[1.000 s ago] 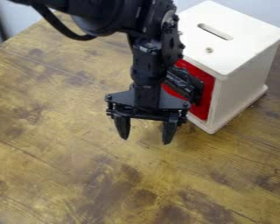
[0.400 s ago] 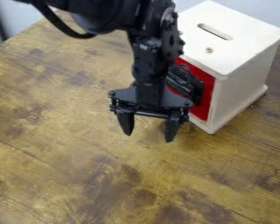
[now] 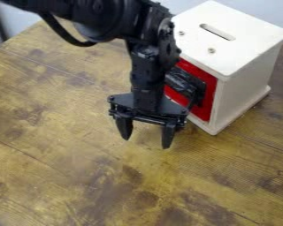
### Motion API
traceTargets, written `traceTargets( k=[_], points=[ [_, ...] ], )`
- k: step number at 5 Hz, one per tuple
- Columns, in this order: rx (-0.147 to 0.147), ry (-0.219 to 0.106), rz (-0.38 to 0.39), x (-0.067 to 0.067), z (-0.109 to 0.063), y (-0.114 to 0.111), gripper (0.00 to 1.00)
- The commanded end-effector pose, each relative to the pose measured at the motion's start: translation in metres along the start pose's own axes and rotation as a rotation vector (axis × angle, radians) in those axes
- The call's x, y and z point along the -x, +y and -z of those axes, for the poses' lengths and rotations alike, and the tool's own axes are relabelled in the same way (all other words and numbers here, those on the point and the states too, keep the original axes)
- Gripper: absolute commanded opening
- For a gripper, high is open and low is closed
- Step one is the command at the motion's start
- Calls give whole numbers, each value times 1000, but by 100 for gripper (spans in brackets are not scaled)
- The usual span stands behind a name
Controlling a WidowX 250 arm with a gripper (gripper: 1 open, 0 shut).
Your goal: Close the drawer
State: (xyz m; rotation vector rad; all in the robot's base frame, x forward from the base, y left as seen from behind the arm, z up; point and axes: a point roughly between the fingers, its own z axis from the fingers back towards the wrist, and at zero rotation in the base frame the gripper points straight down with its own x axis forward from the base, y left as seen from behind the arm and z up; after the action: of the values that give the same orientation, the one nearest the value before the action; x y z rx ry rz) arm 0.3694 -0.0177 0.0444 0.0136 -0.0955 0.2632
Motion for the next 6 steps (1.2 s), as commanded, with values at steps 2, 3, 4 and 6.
traceTargets(
  k=[2, 3, 4, 6],
  points=[
    [23, -78, 72, -23, -42, 31, 100],
    [29, -110, 48, -19, -44, 19, 100],
    [12, -79, 33, -12, -44, 6, 100],
    [22, -63, 54, -2, -22, -8, 100]
  ],
)
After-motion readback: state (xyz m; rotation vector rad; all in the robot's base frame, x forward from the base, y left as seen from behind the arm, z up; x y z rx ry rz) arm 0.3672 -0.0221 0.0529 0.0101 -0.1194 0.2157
